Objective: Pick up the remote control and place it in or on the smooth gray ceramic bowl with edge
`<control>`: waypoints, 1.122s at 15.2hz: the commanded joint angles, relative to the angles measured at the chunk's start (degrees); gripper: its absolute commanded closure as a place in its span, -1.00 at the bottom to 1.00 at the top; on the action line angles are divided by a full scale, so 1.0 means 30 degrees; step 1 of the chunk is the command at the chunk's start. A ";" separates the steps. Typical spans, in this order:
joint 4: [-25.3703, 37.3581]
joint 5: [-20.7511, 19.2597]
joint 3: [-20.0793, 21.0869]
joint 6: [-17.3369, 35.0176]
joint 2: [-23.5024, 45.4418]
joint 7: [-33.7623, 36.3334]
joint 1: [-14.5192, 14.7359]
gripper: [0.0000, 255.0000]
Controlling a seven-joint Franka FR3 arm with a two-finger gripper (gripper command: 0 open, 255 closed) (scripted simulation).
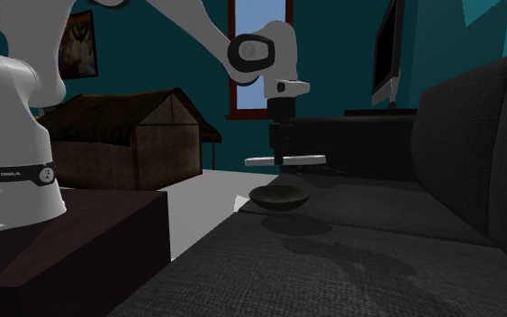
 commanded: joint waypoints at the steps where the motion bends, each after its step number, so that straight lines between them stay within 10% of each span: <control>1: 0.0171 -0.0129 0.0168 -0.0148 0.0040 0.0871 0.0618 1.00; 17: -0.0067 -0.0526 0.0150 0.2445 0.2433 0.1879 0.1266 1.00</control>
